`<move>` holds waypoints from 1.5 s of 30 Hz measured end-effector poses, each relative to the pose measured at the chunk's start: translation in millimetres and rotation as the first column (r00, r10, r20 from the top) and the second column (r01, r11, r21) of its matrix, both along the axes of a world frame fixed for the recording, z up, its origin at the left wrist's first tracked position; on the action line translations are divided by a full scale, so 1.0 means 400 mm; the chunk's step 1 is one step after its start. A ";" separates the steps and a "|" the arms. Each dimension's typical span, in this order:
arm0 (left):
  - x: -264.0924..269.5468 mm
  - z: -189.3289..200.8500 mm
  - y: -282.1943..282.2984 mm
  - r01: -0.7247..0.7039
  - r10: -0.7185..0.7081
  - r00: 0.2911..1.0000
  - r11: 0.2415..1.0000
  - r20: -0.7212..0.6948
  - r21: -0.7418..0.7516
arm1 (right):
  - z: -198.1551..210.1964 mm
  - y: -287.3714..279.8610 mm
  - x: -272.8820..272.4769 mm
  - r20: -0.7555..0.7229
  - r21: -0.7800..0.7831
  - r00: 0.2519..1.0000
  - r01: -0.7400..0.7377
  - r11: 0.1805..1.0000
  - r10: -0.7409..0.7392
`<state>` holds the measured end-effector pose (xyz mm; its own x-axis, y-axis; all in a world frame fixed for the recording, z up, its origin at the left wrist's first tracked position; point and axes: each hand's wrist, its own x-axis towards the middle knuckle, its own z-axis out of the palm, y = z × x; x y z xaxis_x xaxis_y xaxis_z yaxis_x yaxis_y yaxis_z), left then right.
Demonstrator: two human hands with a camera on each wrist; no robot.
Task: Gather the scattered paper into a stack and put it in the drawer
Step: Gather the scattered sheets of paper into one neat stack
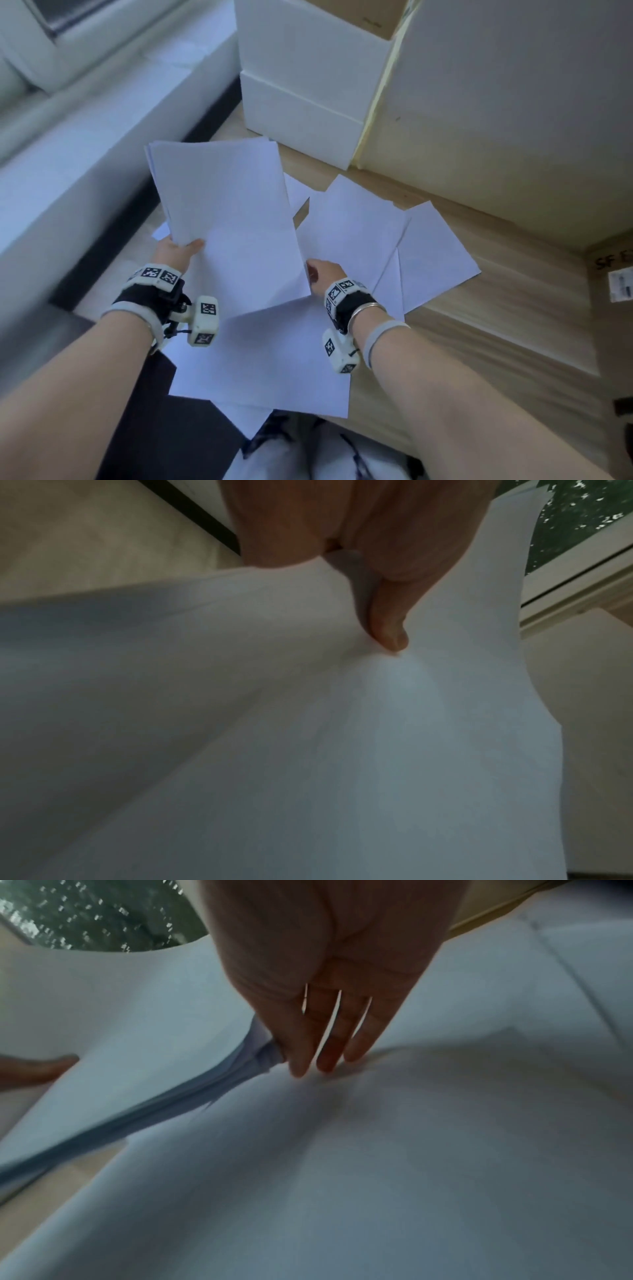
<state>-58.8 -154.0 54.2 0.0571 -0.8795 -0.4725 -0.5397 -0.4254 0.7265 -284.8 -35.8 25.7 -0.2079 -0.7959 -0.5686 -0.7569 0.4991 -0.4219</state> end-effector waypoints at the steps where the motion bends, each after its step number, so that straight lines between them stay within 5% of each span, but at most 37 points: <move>1: 0.018 -0.005 0.004 -0.011 0.010 1.000 1.000 0.013 0.012 | -0.008 0.001 0.015 -0.013 0.011 0.999 -0.037 0.999 0.037; 5: 0.095 -0.037 0.015 -0.056 0.052 0.998 0.993 0.044 0.105 | -0.032 0.005 0.065 -0.116 0.059 0.972 -0.201 0.978 0.207; 14: 0.096 -0.063 0.018 -0.052 0.049 0.998 0.990 0.030 0.129 | -0.030 0.010 0.032 -0.133 0.207 0.981 -0.109 0.972 0.138; 21: 0.056 -0.048 0.004 -0.016 0.019 1.000 0.990 -0.019 0.143 | 0.010 0.022 -0.087 -0.111 0.158 0.943 0.329 0.931 -0.315; 25: 0.021 -0.044 0.001 0.030 -0.020 0.997 0.992 -0.078 0.120 | 0.018 0.044 -0.143 -0.083 0.127 0.757 0.653 0.747 -0.648; 29: -0.005 -0.049 -0.002 0.045 -0.036 0.997 0.992 -0.071 0.122 | -0.006 0.053 -0.151 -0.154 0.090 0.642 0.766 0.636 -0.751; 37: -0.028 -0.079 0.001 0.066 -0.054 0.994 0.989 -0.091 0.132 | -0.032 0.035 -0.136 -0.195 0.127 0.618 0.786 0.605 -0.762; 45: -0.045 -0.088 0.005 0.090 -0.084 0.995 0.988 -0.057 0.122 | -0.028 0.046 -0.171 -0.059 0.132 0.705 0.707 0.695 -0.706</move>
